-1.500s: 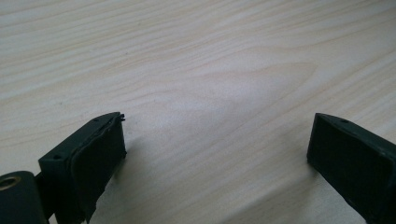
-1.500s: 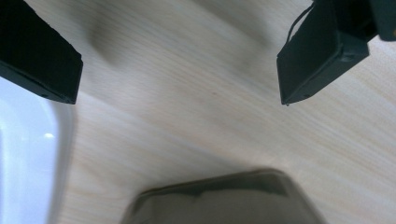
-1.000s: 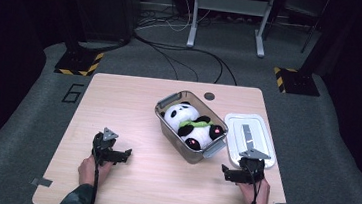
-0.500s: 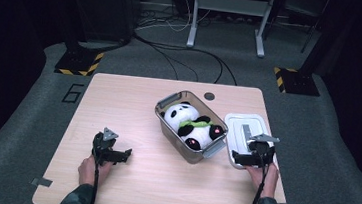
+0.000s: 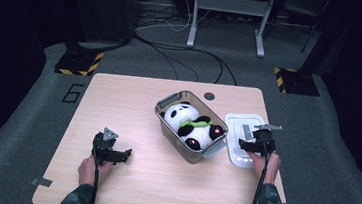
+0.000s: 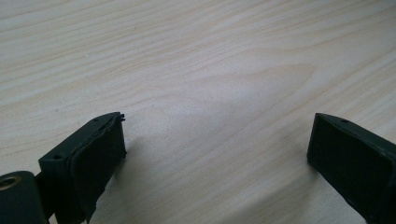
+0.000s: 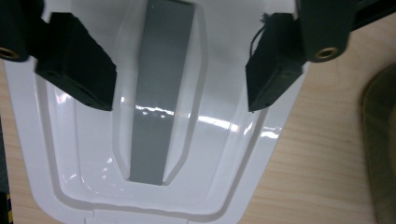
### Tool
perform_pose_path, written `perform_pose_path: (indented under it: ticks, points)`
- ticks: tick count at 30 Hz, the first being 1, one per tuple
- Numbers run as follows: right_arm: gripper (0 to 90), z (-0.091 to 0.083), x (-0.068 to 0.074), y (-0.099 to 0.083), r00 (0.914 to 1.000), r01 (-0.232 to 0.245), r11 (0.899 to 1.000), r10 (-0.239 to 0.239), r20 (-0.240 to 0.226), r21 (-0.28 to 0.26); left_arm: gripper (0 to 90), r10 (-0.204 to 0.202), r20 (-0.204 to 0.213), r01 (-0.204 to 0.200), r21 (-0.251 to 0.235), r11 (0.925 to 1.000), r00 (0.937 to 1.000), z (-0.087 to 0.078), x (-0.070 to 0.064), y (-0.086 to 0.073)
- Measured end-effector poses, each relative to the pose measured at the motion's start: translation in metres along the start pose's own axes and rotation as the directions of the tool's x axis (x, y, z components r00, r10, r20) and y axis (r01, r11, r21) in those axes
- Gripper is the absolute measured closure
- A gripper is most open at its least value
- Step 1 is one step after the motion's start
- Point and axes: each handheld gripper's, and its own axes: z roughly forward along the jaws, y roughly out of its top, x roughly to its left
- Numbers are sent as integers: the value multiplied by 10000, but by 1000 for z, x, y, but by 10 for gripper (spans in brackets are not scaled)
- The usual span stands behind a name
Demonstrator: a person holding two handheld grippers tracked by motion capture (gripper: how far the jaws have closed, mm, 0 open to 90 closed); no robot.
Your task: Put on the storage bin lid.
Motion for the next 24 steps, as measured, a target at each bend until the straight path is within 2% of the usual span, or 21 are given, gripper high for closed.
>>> perform_pose_path:
  ticks: [1, 3, 4, 5, 6, 10, 13, 17, 20, 24]
  points:
    - [353, 5, -2, 2, 9998, -134, 9999, 135, 166, -62, 40, 22, 10, -22, 7, 10000, 10000, 0, 0, 0]
    - [387, 11, -3, 1, 9989, -165, 9998, 160, 449, 117, 40, 16, 11, -16, 3, 10000, 10000, 0, 0, 0]
    - [387, 11, -3, 1, 9989, -165, 9998, 160, 449, 117, 40, 16, 11, -16, 3, 10000, 10000, 0, 0, 0]
    - [449, 12, -5, 1, 9983, -384, 9993, 385, 443, -45, 40, 28, 5, -28, -14, 10000, 10000, 0, 0, 0]
    - [471, 13, -5, 1, 9973, -256, 9996, 266, 678, -156, 40, 32, 4, -32, -13, 10000, 10000, 0, 0, 0]
    - [508, 16, -5, 1, 9966, -241, 9995, 255, 788, -180, 40, 28, 5, -28, -16, 10000, 10000, 0, 0, 0]
    - [523, 18, -6, 5, 9972, -295, 9996, 294, 690, -3, 40, 26, 6, -26, -16, 10000, 10000, 0, 0, 0]
    - [650, 19, -5, 6, 9969, -249, 9996, 259, 742, -148, 40, 21, -28, -21, -48, 10000, 10000, 1, 0, 0]
    - [662, 18, -7, 5, 9969, -357, 9992, 370, 694, -190, 40, 28, 9, -28, -13, 10000, 10000, 0, 0, 0]
    - [670, 17, -7, 4, 9966, -117, 9996, 137, 817, -251, 40, 28, 7, -28, -13, 10000, 10000, 0, 0, 0]
